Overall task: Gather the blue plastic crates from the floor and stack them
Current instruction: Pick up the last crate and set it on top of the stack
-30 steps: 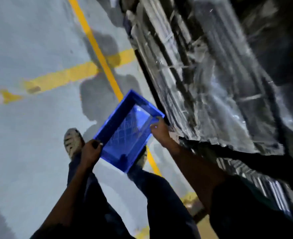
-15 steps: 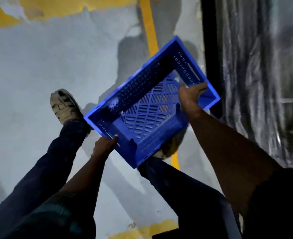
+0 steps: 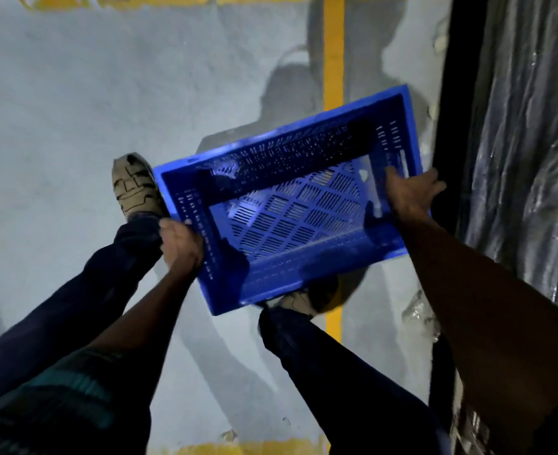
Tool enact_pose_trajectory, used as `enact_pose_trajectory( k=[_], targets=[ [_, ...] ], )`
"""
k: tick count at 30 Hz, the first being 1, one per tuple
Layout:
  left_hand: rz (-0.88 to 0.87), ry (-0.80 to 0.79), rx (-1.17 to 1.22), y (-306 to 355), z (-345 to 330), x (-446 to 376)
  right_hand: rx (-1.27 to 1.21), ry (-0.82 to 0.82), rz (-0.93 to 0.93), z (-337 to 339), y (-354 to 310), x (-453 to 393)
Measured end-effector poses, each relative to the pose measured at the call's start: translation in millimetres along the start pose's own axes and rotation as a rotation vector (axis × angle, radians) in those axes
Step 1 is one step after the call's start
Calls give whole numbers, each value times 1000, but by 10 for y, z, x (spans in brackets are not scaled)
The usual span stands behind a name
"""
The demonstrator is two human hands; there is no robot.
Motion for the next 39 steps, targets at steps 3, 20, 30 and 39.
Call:
enact_pose_trajectory(
  k=[3, 20, 30, 39],
  targets=[
    [-148, 49, 15, -566, 68, -811, -109, -128, -156, 80, 69, 80],
    [-465, 323, -69, 559, 2086, 538, -251, -11, -70, 694, -539, 1223],
    [-414, 222, 43, 819, 4184, 1088, -137, -51, 72, 1267, -2258, 2738],
    [-576, 324, 421, 229, 6054, 1464, -108, 98, 513, 1039, -3971, 4294]
  ],
)
Point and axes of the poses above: each hand's wrist, its own x-axis away from the middle knuckle, its own z-axis out of the back of the hand, y = z × x, the point moved 1 cm from there along -x, towards the middle knuckle, and after that the axes turned 10 degrees about -y, right-handed, at the moved point
